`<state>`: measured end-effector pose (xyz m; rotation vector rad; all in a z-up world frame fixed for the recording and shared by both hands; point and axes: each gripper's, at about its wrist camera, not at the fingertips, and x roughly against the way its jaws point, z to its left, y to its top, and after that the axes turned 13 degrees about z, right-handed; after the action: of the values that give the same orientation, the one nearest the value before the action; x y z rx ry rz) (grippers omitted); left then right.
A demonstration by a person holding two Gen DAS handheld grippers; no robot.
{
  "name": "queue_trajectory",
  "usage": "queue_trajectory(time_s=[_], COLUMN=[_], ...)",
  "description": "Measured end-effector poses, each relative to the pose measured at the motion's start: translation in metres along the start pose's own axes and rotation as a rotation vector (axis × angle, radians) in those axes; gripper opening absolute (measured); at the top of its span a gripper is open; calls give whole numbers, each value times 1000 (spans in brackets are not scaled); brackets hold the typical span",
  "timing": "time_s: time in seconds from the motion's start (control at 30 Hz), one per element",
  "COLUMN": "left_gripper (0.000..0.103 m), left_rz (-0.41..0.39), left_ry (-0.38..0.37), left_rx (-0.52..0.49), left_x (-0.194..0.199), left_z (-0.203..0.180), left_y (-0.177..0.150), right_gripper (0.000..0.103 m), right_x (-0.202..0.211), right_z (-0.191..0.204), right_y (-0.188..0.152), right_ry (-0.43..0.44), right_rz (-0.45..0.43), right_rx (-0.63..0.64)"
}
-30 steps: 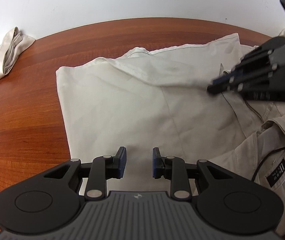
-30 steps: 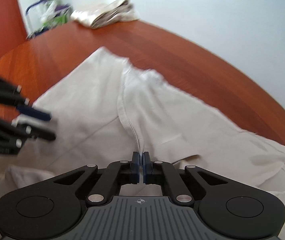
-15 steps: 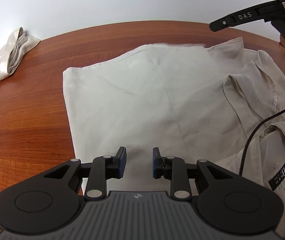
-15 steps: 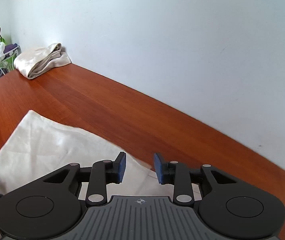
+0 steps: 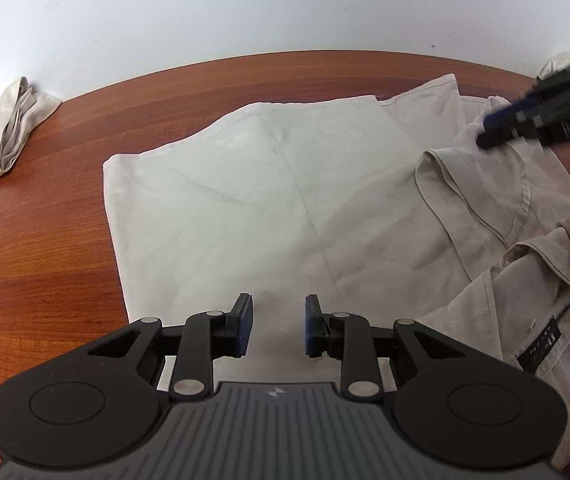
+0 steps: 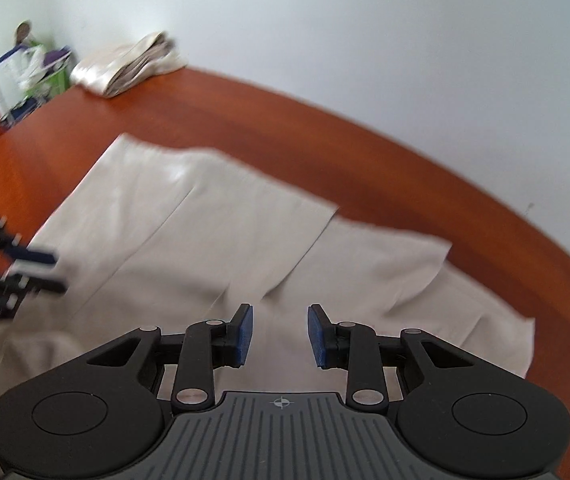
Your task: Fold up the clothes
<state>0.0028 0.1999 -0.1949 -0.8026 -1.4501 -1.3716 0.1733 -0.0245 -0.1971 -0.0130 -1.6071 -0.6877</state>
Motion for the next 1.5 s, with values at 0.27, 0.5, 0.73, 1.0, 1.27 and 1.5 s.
queue_trajectory(time_s=[0.27,0.5,0.73,1.0,1.27,1.5], left_gripper=[31,31,31,31,31,31], left_rz=[-6,-12,-16,-17,-18,-18], left_ry=[-4,8,5,-5,-11,-6], left_rx=[-23,-26,-15,2,17,37], left_x=[4,6,8,8,7,7], left_z=[-3,-3,-2,1,3,6], left_y=[-3,-4,-4,-5,-4,-3], right_gripper=[33,33,30,16,16,17], right_x=[-6,-14,-20,-10,6,-21], right_z=[24,30,28,19,14,16], right_y=[-33,-50,-50,-40,12,61], right_ry=[7,4,11,-25,-165,-257], right_rz=[79,115,112,81,-41,-73], right_rx=[62,76,96,76,155,280])
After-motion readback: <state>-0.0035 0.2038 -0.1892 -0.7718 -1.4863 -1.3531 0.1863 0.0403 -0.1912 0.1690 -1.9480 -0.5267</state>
